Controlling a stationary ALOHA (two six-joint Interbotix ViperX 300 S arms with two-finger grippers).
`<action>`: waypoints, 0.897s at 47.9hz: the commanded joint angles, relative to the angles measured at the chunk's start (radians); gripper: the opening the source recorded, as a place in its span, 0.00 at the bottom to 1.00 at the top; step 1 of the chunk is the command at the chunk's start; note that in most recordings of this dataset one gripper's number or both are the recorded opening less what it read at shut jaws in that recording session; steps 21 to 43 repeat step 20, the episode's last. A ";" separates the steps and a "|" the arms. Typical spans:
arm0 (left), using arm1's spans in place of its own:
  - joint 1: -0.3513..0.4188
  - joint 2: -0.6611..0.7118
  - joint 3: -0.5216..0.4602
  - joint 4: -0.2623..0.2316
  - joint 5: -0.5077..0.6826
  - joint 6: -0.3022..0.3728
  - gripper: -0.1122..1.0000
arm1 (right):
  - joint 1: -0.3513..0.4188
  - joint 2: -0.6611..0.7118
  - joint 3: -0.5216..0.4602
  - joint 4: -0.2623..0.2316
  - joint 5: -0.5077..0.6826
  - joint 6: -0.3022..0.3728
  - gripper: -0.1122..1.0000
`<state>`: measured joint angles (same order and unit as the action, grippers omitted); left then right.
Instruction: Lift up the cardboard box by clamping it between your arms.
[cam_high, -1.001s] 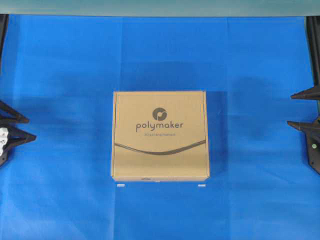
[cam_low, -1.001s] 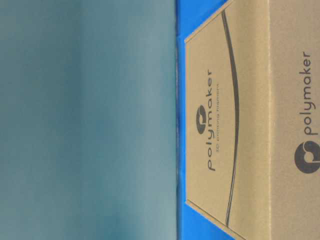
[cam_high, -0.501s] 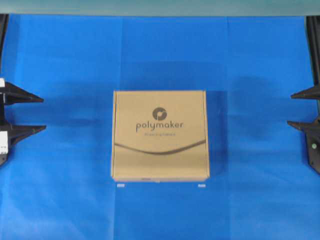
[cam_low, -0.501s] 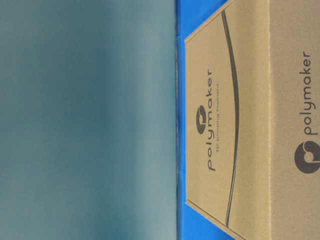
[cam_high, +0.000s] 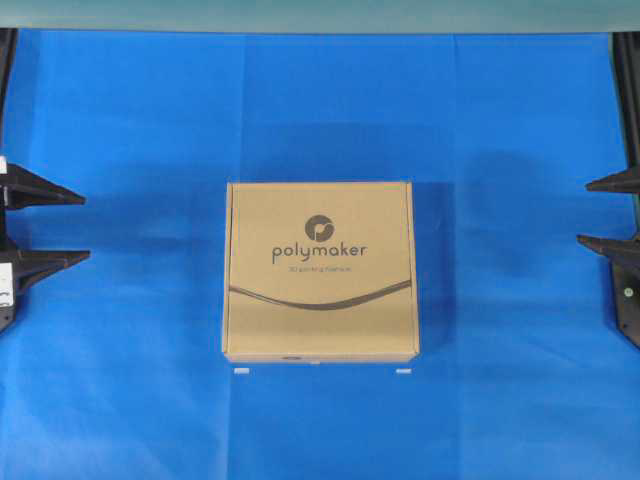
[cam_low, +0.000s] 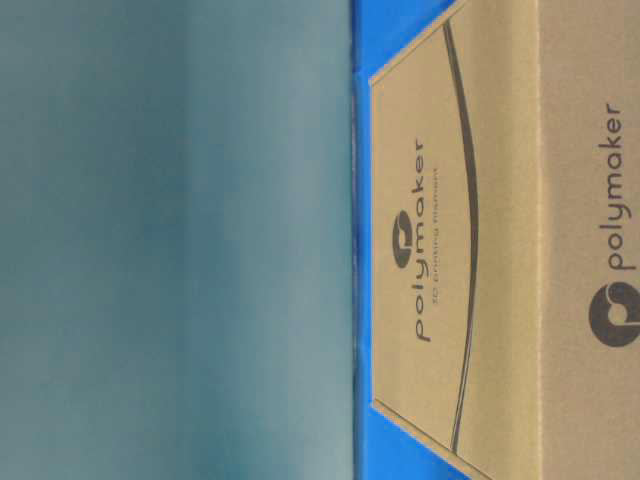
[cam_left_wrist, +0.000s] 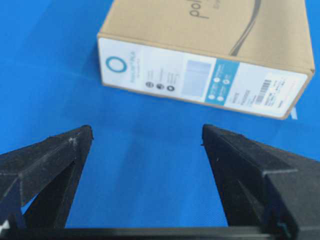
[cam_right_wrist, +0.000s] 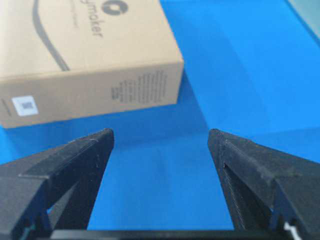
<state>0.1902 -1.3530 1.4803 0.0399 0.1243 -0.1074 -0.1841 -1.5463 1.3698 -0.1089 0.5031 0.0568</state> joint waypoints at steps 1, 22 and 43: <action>0.003 0.005 -0.017 0.002 -0.003 0.005 0.88 | -0.006 0.008 -0.031 -0.011 -0.005 -0.005 0.99; 0.005 -0.005 -0.020 0.002 0.005 0.015 0.88 | -0.008 0.101 0.110 0.017 -0.307 0.011 0.99; 0.005 -0.005 -0.020 0.002 0.005 0.015 0.88 | -0.008 0.101 0.110 0.017 -0.307 0.011 0.99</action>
